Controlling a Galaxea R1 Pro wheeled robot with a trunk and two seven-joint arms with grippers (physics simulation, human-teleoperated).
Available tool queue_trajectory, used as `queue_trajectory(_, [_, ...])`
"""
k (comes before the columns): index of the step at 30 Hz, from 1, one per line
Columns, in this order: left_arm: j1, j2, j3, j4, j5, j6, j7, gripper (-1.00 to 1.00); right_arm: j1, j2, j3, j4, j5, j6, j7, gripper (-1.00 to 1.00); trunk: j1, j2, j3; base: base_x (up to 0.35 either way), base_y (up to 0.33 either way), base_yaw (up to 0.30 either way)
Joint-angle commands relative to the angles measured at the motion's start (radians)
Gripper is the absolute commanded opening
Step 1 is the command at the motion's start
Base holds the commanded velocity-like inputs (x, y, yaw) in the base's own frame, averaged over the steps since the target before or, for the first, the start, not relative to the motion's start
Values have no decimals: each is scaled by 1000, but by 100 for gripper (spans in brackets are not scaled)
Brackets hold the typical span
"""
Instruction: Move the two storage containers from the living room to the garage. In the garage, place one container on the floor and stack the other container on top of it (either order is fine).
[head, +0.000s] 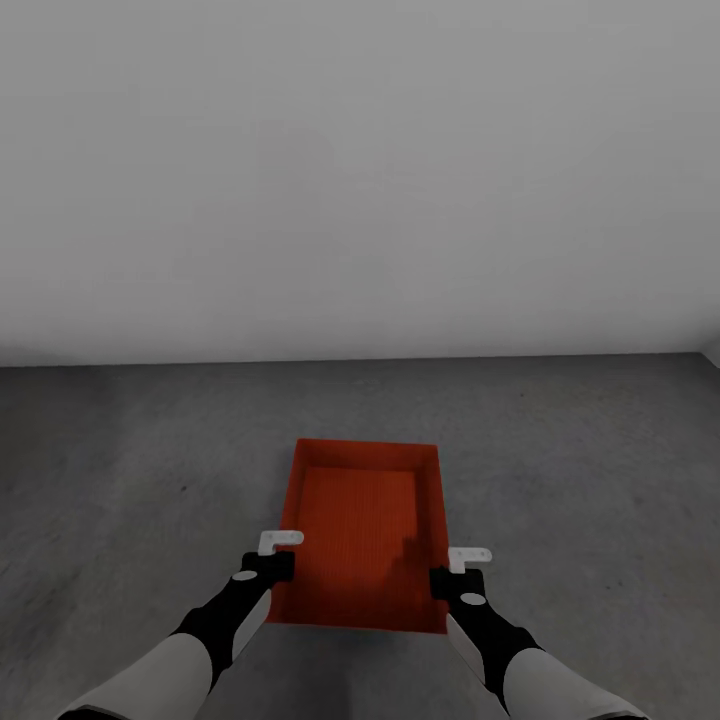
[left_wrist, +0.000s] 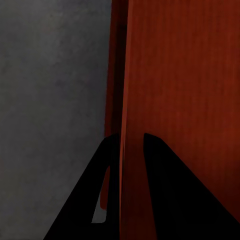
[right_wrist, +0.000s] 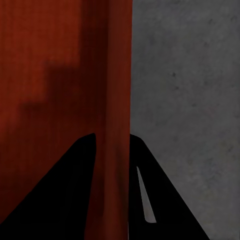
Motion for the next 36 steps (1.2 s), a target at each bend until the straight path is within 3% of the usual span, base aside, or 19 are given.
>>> queue_trajectory(1, [-1,20,29,-4,-6,-80,15,-100,0,-3,-14,4,-18,-5,-7,-100,0,0,-1,0,0,0])
queue_trajectory(36, [-1,18,29,0,-6,-80,15,-100,0,-3,-14,4,-18,-5,-7,-100,0,0,-1,0,15,0])
